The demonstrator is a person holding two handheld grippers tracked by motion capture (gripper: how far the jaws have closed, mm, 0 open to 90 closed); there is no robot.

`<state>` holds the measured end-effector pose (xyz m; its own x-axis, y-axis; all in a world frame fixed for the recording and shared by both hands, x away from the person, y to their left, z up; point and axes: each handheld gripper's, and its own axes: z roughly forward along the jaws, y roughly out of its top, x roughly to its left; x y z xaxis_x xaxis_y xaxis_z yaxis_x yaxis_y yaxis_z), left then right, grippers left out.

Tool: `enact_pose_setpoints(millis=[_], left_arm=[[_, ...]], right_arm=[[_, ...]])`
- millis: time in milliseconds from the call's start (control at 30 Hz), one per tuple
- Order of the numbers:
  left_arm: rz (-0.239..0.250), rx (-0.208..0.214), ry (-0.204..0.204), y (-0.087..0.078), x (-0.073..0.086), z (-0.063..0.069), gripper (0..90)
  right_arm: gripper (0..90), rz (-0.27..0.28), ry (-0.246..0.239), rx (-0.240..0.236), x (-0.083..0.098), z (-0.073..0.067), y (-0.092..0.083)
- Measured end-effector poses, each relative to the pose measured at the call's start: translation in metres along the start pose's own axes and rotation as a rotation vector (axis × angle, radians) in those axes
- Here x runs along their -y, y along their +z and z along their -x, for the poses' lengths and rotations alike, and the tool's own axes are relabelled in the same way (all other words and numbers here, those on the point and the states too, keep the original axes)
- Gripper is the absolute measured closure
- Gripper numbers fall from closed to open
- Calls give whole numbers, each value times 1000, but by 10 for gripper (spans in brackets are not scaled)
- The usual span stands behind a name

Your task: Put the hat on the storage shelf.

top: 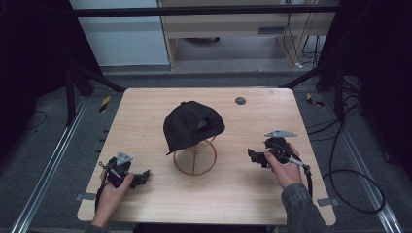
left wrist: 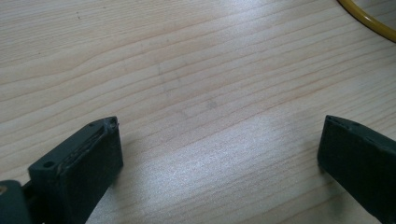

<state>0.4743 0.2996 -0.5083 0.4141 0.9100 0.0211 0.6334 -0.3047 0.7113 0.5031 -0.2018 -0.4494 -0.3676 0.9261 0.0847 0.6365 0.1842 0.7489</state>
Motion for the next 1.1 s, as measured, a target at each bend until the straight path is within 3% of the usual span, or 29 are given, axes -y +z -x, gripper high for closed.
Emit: enact_pose_setpoints(millis=[467,1100], left_arm=[[0,0,0,0,0,0,0],[1,1,-3,1,-1,0,0]], right_arm=[[80,-25,-13,-27,18,-13,18],[80,-53,-42,-66,29,-39,40]])
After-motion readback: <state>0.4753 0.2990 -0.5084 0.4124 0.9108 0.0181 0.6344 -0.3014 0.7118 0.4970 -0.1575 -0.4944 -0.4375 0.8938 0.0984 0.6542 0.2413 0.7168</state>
